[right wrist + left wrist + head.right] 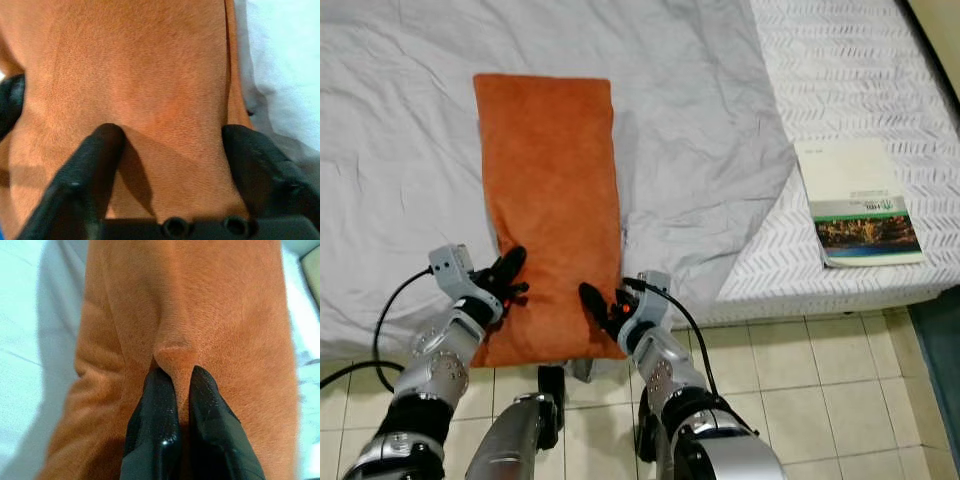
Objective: Clean up the room
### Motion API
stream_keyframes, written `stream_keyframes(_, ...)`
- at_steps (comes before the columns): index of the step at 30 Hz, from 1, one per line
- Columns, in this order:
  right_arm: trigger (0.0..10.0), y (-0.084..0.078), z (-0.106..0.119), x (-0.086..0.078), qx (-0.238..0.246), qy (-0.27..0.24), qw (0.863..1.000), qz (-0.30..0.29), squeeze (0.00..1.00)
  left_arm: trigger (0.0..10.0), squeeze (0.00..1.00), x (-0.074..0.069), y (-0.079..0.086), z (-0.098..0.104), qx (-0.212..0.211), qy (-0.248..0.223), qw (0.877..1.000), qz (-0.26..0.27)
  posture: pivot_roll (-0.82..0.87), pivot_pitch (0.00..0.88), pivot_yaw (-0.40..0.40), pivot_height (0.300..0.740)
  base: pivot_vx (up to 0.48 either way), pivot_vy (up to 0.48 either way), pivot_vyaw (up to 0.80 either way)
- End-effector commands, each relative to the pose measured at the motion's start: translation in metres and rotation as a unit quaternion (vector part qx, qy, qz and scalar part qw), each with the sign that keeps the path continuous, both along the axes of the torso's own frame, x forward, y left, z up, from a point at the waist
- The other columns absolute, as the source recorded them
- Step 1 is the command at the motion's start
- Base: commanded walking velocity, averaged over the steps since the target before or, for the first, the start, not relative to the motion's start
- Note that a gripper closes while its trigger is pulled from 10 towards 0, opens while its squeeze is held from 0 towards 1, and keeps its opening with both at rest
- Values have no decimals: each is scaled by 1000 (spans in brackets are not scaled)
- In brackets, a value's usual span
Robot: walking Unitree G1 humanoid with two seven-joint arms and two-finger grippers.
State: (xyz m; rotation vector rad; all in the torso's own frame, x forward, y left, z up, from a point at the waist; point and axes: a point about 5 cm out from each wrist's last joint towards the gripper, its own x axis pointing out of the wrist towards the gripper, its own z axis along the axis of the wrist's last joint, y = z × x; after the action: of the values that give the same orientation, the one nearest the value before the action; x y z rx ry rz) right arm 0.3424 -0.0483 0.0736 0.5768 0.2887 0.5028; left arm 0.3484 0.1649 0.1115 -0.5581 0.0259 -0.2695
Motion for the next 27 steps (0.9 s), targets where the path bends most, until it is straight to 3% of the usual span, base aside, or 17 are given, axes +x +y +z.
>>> stream_keyframes(1, 0, 94, -6, -43, 81, 69, 990, 89, 0, 10000, 0, -15, -32, -31, -24, 70, 995, -73, 52, 707, -119, 740, 0, 0, 0)
stream_keyframes(8, 0, 98, -5, -45, 116, 88, 985, 90, 0, 10000, 0, -21, -36, -21, -52, 72, 992, -85, 61, 708, -115, 740, 0, 0, 0)
stream_keyframes(14, 0, 99, -7, -47, 120, 96, 984, 87, 0, 10000, 0, -26, -38, -19, -52, 76, 992, -92, 66, 709, -110, 740, 0, 0, 0)
stream_keyframes(16, 0, 96, -9, -46, 121, 102, 984, 79, 0, 10000, 0, -27, -36, -20, -25, 80, 992, -91, 65, 707, -112, 740, 0, 0, 0)
stream_keyframes(18, 0, 89, -12, -45, 123, 101, 985, 72, 0, 10000, 0, -27, -31, -25, 48, 84, 993, -73, 61, 705, -118, 740, 0, 0, 0)
stream_keyframes(19, 0, 89, -12, -45, 123, 101, 985, 72, 0, 10000, 0, -27, -31, -25, 48, 84, 993, -73, 61, 705, -118, 740, 0, 0, 0)
stream_keyframes(24, 0, 52, -30, -41, 74, 81, 993, 49, 0, 10000, 0, -29, -20, -31, 105, 83, 989, -68, 40, 668, -135, 740, 0, 0, 0)
stream_keyframes(25, 0, 52, -30, -41, 74, 81, 993, 49, 0, 10000, 0, -29, -20, -31, 105, 83, 989, -68, 40, 668, -135, 740, 0, 0, 0)
stream_keyframes(27, 0, 33, -35, -37, 60, 71, 995, 34, 0, 10000, 0, -29, -12, -34, 133, 78, 986, -62, 41, 606, -142, 740, 0, 0, 0)
